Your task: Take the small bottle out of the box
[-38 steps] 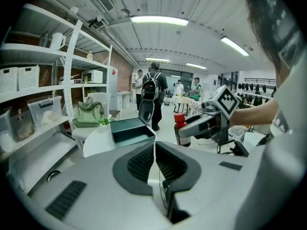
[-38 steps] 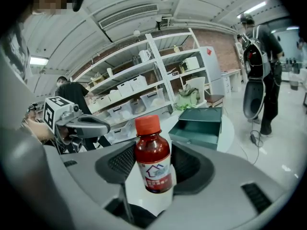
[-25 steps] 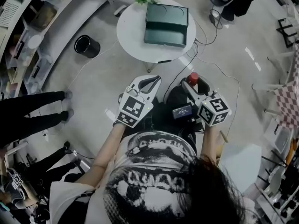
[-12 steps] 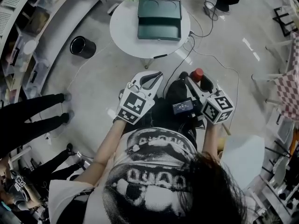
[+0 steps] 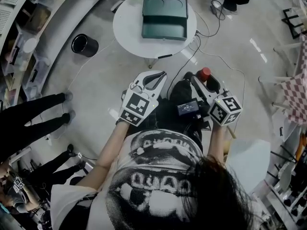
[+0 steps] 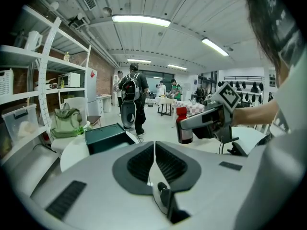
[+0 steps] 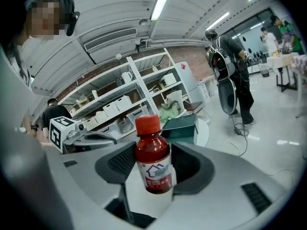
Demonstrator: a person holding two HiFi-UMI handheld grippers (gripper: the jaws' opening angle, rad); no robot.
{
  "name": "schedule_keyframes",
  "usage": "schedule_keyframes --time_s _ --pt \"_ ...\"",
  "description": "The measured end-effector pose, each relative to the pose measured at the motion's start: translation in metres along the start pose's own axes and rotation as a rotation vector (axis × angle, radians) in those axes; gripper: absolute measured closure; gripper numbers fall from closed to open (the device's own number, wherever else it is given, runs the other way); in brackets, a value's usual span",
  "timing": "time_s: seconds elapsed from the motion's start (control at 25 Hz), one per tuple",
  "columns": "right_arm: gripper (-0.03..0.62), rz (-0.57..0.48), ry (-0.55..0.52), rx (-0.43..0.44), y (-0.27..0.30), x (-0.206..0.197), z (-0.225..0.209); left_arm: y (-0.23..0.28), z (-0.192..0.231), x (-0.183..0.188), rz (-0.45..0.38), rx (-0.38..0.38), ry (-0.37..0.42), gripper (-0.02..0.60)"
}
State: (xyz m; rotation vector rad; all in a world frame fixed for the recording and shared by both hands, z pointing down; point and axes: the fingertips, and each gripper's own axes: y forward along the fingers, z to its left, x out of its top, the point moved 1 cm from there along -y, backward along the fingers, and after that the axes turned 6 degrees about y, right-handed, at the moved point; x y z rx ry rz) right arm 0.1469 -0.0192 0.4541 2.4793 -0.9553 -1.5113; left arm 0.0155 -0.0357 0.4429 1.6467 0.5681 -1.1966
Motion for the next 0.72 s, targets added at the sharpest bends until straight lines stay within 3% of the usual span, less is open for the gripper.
schedule_keyframes --time_s 0.72 --pt "0.361 -0.035 0.029 0.005 -0.011 0.003 0.002 -0.003 -0.004 0.001 -0.018 0.005 0.0 0.565"
